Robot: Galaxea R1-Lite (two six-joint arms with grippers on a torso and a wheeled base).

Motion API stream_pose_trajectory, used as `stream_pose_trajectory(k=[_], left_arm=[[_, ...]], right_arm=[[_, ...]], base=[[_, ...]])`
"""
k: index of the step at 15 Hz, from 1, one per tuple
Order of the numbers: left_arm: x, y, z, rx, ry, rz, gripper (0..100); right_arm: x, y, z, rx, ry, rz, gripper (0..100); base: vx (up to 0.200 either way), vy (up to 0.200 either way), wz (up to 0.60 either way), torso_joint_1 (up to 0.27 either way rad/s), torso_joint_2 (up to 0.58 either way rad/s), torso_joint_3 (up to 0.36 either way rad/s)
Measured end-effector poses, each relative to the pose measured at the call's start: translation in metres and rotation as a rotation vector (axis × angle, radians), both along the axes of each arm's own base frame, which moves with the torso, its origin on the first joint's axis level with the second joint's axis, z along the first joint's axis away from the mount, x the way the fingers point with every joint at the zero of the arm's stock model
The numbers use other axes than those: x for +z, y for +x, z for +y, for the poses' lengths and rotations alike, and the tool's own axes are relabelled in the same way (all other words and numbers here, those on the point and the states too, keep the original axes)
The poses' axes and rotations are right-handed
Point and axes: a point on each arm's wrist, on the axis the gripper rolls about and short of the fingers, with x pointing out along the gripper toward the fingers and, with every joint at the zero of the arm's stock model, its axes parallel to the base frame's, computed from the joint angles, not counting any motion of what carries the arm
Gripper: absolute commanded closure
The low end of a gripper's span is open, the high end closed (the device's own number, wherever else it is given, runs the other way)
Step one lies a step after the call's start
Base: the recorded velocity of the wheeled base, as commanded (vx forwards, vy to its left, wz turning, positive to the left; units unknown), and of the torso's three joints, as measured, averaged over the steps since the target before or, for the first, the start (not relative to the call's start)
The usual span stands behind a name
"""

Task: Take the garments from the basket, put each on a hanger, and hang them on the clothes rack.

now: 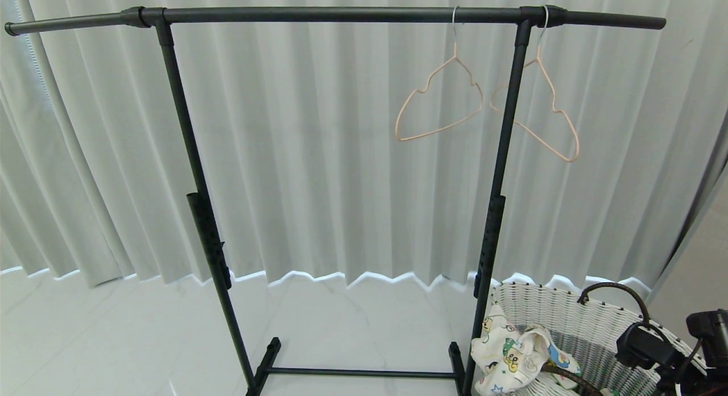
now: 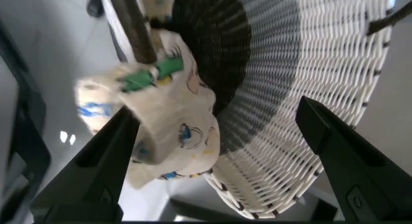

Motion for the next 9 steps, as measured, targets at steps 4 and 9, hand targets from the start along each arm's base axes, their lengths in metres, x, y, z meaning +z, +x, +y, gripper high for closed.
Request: stream_pose_trajectory(k=[4, 9], left_arm=[[0.0, 0.0, 0.0, 0.001, 0.0, 0.0, 0], [0.0, 0.0, 0.0, 0.0, 0.0, 0.0, 0]], right_arm=[[-0.01, 0.006, -0.008, -0.017, -0.014, 0.043, 100], [-0.014, 0.012, -0.01, -0.023, -0.015, 0.027, 100]], base=[[0.0, 0.0, 0.0, 0.0, 0.0, 0.0], [0.0, 0.0, 0.0, 0.0, 0.0, 0.0]])
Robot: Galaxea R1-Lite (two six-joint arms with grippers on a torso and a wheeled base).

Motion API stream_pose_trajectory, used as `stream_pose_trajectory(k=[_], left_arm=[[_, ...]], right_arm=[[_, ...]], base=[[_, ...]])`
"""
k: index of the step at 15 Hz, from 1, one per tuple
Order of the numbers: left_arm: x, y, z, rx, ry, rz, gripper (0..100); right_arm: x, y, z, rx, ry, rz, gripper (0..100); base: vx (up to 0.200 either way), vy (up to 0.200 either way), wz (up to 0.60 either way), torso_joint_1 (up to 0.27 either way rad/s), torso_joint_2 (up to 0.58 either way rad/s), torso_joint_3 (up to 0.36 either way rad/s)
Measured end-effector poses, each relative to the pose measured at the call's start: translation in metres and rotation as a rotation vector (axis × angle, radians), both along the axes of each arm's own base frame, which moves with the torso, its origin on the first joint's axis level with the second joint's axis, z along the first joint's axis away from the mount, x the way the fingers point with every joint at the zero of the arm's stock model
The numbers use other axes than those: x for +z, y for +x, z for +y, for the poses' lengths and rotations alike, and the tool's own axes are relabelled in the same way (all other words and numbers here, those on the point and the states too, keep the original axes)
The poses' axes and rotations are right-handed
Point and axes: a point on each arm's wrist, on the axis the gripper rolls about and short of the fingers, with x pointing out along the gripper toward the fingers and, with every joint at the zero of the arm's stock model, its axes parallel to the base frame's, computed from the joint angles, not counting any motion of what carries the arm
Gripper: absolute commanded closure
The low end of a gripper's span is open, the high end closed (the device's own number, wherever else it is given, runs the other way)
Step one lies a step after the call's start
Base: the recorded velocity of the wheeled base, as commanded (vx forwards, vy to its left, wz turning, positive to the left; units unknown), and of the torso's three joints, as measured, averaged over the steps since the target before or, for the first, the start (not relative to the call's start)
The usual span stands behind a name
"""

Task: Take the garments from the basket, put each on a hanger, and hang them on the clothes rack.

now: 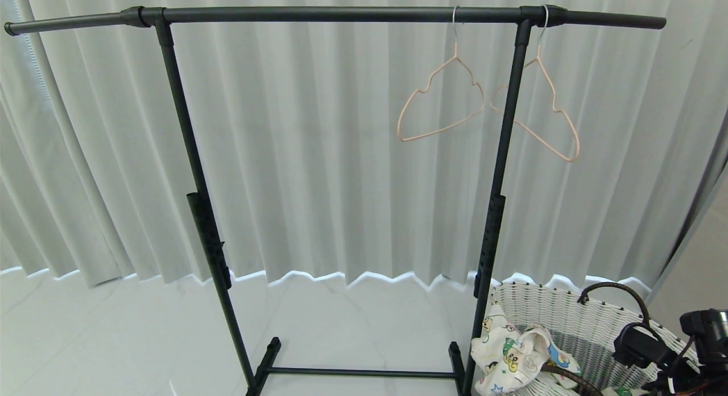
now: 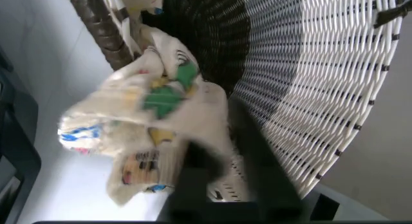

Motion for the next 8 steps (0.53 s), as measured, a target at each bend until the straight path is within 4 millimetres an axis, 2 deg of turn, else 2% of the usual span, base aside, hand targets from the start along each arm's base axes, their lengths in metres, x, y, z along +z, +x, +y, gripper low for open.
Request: stream_pose_trajectory(k=[4, 8], left_arm=[[0.0, 0.0, 0.0, -0.002, 0.0, -0.001, 0], [0.0, 0.0, 0.0, 0.0, 0.0, -0.001, 0]], right_arm=[[0.005, -0.005, 0.0, -0.008, 0.004, -0.023, 100], [0.03, -0.024, 0.003, -0.01, -0.005, -0.139, 100]], base=[[0.0, 0.0, 0.0, 0.0, 0.0, 0.0], [0.0, 0.0, 0.0, 0.0, 0.0, 0.0]])
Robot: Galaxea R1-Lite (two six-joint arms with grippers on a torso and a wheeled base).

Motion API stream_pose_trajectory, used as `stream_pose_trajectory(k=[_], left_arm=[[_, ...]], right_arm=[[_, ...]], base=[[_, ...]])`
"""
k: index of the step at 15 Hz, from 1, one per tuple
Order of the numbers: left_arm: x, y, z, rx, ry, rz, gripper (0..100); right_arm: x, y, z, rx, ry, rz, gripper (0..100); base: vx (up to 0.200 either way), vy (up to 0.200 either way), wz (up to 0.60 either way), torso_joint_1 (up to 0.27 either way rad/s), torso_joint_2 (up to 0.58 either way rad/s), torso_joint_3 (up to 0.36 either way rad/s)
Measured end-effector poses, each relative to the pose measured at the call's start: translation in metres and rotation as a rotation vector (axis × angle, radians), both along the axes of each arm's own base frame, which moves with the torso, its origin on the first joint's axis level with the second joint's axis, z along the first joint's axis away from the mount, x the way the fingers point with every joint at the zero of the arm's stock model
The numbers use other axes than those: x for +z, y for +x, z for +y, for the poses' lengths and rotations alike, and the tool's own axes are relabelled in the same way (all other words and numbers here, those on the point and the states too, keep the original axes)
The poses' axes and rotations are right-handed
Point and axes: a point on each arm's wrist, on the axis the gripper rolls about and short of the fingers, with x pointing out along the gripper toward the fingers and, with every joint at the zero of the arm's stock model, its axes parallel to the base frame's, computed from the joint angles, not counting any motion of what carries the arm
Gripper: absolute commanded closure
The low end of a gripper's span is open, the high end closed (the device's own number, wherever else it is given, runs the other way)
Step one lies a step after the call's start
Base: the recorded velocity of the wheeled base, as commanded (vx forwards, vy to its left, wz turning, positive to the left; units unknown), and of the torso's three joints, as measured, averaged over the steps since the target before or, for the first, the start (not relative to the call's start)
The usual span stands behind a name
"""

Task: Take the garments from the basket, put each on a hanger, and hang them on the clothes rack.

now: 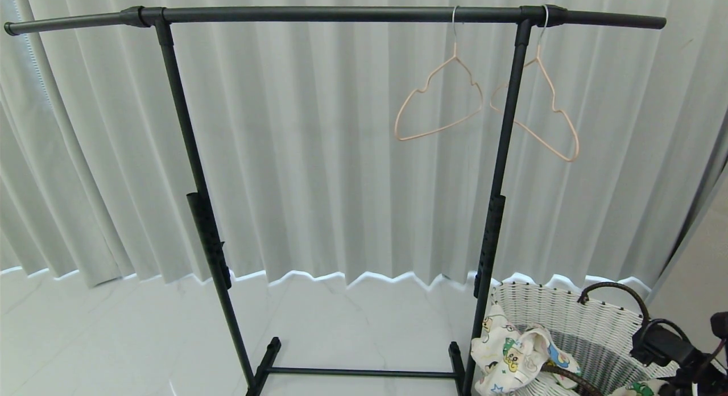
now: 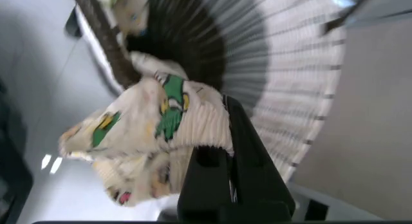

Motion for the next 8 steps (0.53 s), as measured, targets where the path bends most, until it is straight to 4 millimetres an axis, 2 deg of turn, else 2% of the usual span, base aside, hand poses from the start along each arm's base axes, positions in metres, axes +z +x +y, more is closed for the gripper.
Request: stream_pose_trajectory(k=[4, 8], left_arm=[[0.0, 0.0, 0.0, 0.0, 0.0, 0.0, 0], [0.0, 0.0, 0.0, -0.001, 0.007, 0.001, 0]], right_arm=[[0.037, -0.019, 0.002, -0.022, -0.021, -0.183, 100], [0.092, -0.04, 0.003, -0.074, -0.001, -0.281, 100]], base=[[0.0, 0.0, 0.0, 0.0, 0.0, 0.0], [0.0, 0.0, 0.0, 0.0, 0.0, 0.0]])
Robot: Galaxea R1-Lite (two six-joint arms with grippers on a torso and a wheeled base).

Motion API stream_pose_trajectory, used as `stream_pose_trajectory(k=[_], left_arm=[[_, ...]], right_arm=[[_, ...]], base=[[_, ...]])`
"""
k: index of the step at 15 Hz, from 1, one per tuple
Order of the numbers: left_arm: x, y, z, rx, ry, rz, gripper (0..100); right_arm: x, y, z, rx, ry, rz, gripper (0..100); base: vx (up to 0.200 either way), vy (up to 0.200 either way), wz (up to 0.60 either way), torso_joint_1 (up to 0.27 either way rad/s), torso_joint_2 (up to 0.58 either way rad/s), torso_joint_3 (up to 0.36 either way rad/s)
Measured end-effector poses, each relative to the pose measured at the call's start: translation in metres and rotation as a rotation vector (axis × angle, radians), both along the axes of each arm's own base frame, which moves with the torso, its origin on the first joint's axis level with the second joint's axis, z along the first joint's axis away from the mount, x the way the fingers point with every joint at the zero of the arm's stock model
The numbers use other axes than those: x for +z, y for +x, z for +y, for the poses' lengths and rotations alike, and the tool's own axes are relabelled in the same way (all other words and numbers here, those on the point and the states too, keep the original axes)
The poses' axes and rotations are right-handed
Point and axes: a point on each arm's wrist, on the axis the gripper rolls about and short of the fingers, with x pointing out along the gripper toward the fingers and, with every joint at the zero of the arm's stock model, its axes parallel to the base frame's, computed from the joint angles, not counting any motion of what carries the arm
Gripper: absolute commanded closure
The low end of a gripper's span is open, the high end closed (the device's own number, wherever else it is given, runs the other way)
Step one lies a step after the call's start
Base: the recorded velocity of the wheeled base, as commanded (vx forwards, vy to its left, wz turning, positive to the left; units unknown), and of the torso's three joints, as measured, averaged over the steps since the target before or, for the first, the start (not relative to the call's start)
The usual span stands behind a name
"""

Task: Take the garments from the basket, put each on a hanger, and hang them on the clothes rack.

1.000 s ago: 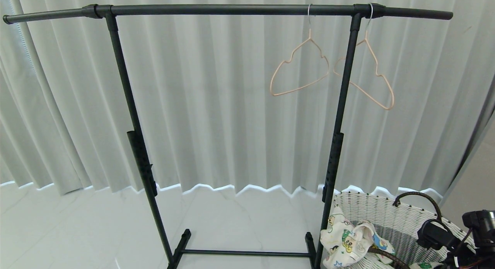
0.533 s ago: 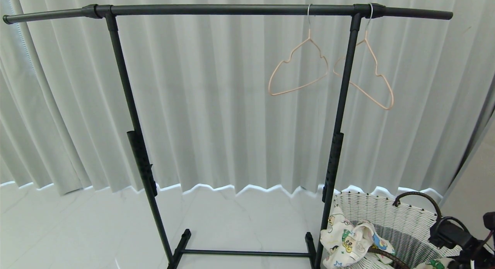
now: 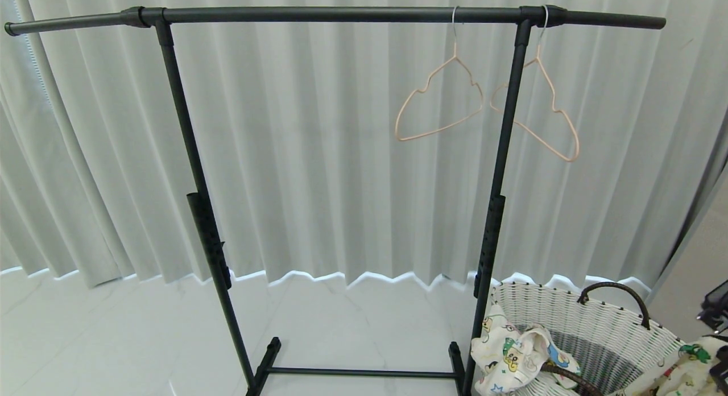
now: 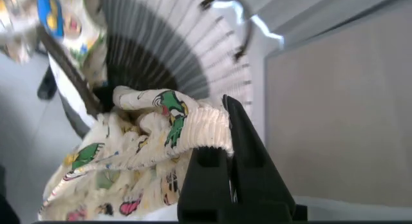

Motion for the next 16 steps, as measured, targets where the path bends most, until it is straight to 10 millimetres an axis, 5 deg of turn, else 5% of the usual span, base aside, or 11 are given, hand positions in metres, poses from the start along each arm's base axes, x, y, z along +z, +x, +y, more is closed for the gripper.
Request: stream_pose_trajectory(k=[4, 7, 16], left_arm=[[0.0, 0.0, 0.0, 0.0, 0.001, 0.0, 0], [0.0, 0.0, 0.0, 0.0, 0.002, 0.001, 0], [0.0, 0.0, 0.0, 0.0, 0.0, -0.001, 0]], right_arm=[[0.073, -0.043, 0.005, -0.032, 0.027, -0.131, 100], [0.101, -0.073, 0.01, -0.033, 0.018, -0.272, 100], [0.102, -0.083, 0.015, 0.075, 0.045, -0.311, 100]], base=[[-0.05, 0.0, 0.0, 0.001, 0.0, -0.001], [-0.2, 0.0, 0.0, 0.007, 0.0, 0.001], [-0.156, 0.0, 0.0, -0.001, 0.0, 0.003]])
